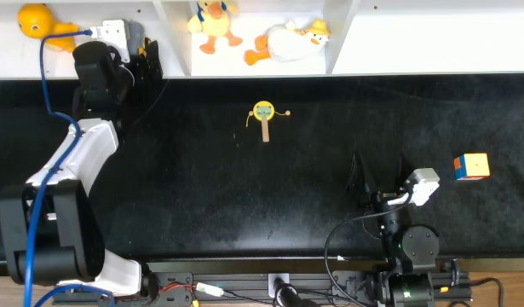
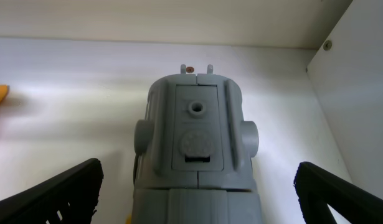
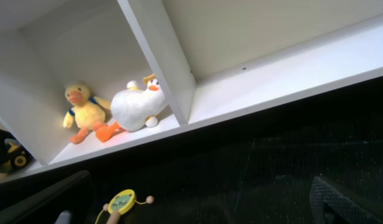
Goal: Store Toys
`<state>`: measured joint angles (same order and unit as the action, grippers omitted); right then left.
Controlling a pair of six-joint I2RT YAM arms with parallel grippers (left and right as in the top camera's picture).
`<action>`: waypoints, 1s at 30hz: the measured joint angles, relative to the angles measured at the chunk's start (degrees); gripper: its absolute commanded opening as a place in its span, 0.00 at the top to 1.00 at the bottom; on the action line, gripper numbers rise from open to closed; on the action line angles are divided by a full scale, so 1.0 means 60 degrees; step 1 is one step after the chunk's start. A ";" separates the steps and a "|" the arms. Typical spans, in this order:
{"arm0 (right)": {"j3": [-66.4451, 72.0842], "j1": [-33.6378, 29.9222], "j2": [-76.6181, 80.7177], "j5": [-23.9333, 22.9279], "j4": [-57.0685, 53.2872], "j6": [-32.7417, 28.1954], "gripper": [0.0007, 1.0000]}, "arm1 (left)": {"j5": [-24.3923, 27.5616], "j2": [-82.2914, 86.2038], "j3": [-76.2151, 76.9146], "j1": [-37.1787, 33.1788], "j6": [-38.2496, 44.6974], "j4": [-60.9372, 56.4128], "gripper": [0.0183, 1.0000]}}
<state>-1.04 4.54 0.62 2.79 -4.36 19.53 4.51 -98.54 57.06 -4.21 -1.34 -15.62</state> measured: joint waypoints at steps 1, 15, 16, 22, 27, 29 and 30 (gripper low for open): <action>0.0000 0.0000 0.0000 -0.0004 0.0004 -0.0004 0.00 | 0.0004 0.0007 0.0000 0.0000 0.0000 0.0084 0.00; 0.0004 0.0000 0.0000 0.0000 -0.0004 0.0004 0.00 | 0.0055 0.2936 0.0040 0.0004 0.0040 0.4091 0.00; 0.0000 0.0000 0.0000 0.0000 -0.0004 0.0000 0.00 | 0.0047 0.3264 0.0055 0.0004 0.0040 0.4594 0.00; 0.0000 0.0000 0.0000 0.0004 0.0004 0.0000 0.01 | -0.0047 0.5031 0.0058 0.0004 0.0047 0.7107 0.00; 0.0000 0.0000 0.0000 0.0000 0.0000 -0.0004 0.00 | -0.0080 0.6856 0.0062 0.0018 0.0066 0.8557 0.00; 0.0000 0.0000 0.0000 -0.0004 0.0000 0.0000 0.00 | -0.0087 0.7664 0.0066 0.0018 0.0066 0.9213 0.00; 0.0000 0.0000 0.0000 0.0004 0.0000 0.0004 0.00 | -0.0087 0.8007 0.0073 0.0018 0.0066 0.9544 0.00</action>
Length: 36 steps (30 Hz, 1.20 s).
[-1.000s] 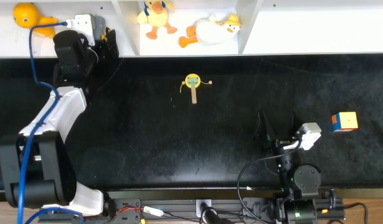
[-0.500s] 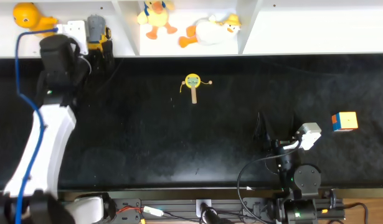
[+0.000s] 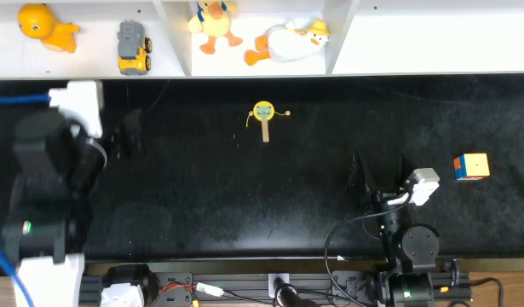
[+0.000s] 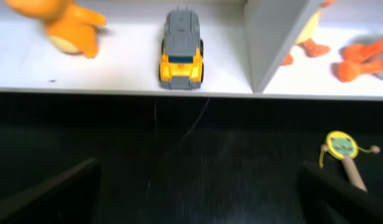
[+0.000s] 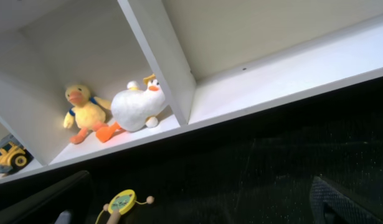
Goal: Store Toys
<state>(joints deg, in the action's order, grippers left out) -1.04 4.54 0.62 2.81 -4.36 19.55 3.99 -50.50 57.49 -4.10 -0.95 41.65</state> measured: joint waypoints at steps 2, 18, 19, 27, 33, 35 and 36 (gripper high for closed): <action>0.0000 0.0000 0.0000 -0.0007 -0.0004 -0.0004 0.01 | 0.0000 0.0579 0.0007 0.0000 0.0004 0.0732 0.00; 0.0000 0.0000 0.0000 -0.0007 0.0000 -0.0007 0.00 | 0.0000 0.1111 0.0011 0.0000 0.0004 0.3949 0.00; 0.0000 0.0004 0.0000 -0.0004 0.0000 -0.0004 0.00 | 0.0000 0.1115 0.0011 0.0004 0.0004 0.3989 0.00; 0.0000 0.0004 0.0000 0.0000 -0.0004 -0.0004 0.01 | 0.0000 0.2412 -0.0885 0.0004 0.0000 0.2106 0.00; 0.0000 0.0004 0.0000 -0.0004 0.0000 -0.0007 0.00 | -0.0040 0.4528 -0.3796 0.0004 -0.0018 -0.1005 0.00; 0.0000 0.0000 0.0000 -0.0004 -0.0004 -0.0011 0.00 | -0.0044 0.5162 -0.4830 0.0004 -0.0080 -0.1945 0.00; 0.0000 0.0000 0.0000 -0.0004 0.0000 -0.0007 0.00 | -0.0066 0.5486 -0.5366 0.0004 -0.0117 -0.2484 0.00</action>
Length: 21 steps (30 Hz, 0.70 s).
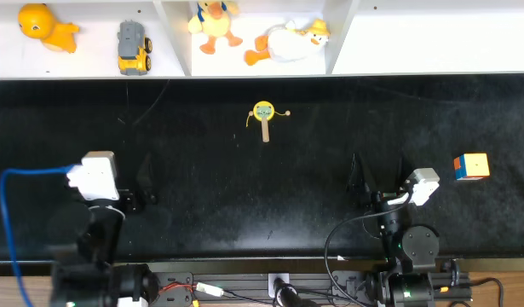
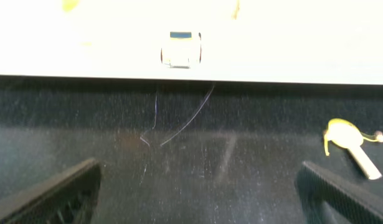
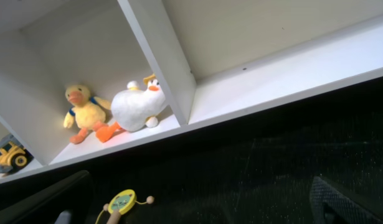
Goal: Store Toys
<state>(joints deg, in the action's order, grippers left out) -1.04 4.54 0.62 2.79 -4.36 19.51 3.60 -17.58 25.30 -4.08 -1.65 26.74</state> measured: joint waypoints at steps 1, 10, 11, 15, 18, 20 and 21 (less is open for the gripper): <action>0.0000 0.0000 0.0000 -0.0004 -0.0004 0.0004 0.00 | 0.0000 0.0233 -0.0397 0.0000 -0.0026 -0.0386 0.00; 0.0000 0.0004 0.0000 -0.0004 -0.0004 0.0004 0.00 | -0.0011 0.1807 -0.3013 0.0062 -0.0204 -0.3100 0.00; 0.0000 0.0004 0.0000 0.0000 -0.0004 0.0004 0.00 | -0.0011 0.1887 -0.3151 0.0062 -0.0208 -0.3231 0.00; 0.0000 0.0000 0.0000 0.0000 -0.0004 0.0004 0.00 | -0.0076 0.2237 -0.3588 0.0124 -0.0211 -0.3650 0.00; 0.0000 0.0000 0.0000 -0.0004 -0.0004 0.0000 0.01 | -0.0106 0.2499 -0.3810 0.0168 -0.0211 -0.3789 0.00; 0.0000 0.0000 0.0000 0.0000 -0.0004 0.0004 0.00 | -0.0117 0.2688 -0.3945 0.0168 -0.0219 -0.3891 0.00; 0.0000 0.0000 0.0000 0.0000 0.0004 0.0004 0.01 | -0.0131 0.2754 -0.3989 0.0168 -0.0233 -0.3876 0.00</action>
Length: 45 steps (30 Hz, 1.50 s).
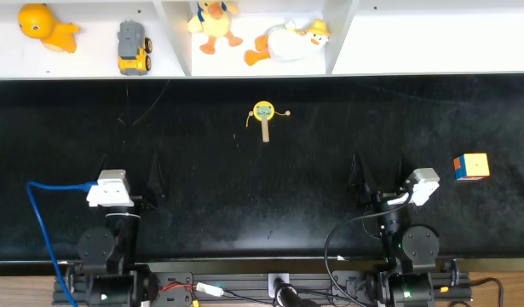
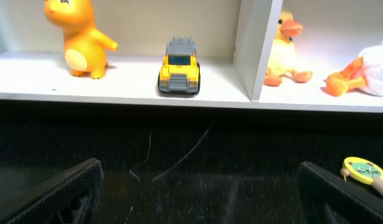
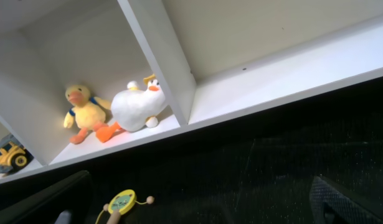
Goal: Store Toys
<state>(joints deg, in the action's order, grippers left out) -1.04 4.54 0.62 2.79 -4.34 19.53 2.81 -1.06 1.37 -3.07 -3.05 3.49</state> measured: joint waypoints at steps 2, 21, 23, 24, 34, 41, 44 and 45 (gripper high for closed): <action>0.0000 0.0004 0.0000 -0.0004 -0.0007 0.0000 0.01 | -0.0029 0.0033 -0.0047 0.0018 -0.0004 0.0073 0.00; 0.0000 0.0000 0.0000 0.0000 -0.0007 -0.0004 0.00 | -0.0127 0.0033 -0.0062 0.0018 -0.0004 0.0233 0.00; 0.0000 0.0000 0.0000 0.0000 -0.0004 -0.0004 0.00 | -0.0127 0.0033 -0.0062 0.0018 -0.0004 0.0233 0.00; 0.0000 0.0004 0.0000 0.0000 -0.0004 0.0000 0.01 | -0.0131 0.0033 -0.0062 0.0018 -0.0004 0.0233 0.00; 0.0000 0.0000 0.0000 0.0004 -0.0004 -0.0004 0.00 | -0.0135 0.0033 -0.0062 0.0018 -0.0004 0.0233 0.00; 0.0000 0.0000 0.0000 0.0000 -0.0004 0.0000 0.00 | -0.0160 0.0033 -0.0062 0.0018 -0.0004 0.0233 0.00; 0.0000 0.0000 0.0000 0.0000 -0.0007 -0.0004 0.00 | -0.0160 0.0033 -0.0062 0.0018 -0.0004 0.0233 0.00; 0.0000 0.0000 0.0000 0.0000 0.0000 0.0000 0.00 | -0.0160 0.0033 -0.0062 0.0018 -0.0004 0.0233 0.00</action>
<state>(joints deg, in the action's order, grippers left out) -1.04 4.54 0.62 2.79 -4.34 19.53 1.85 -0.86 0.99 -2.96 -3.07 4.89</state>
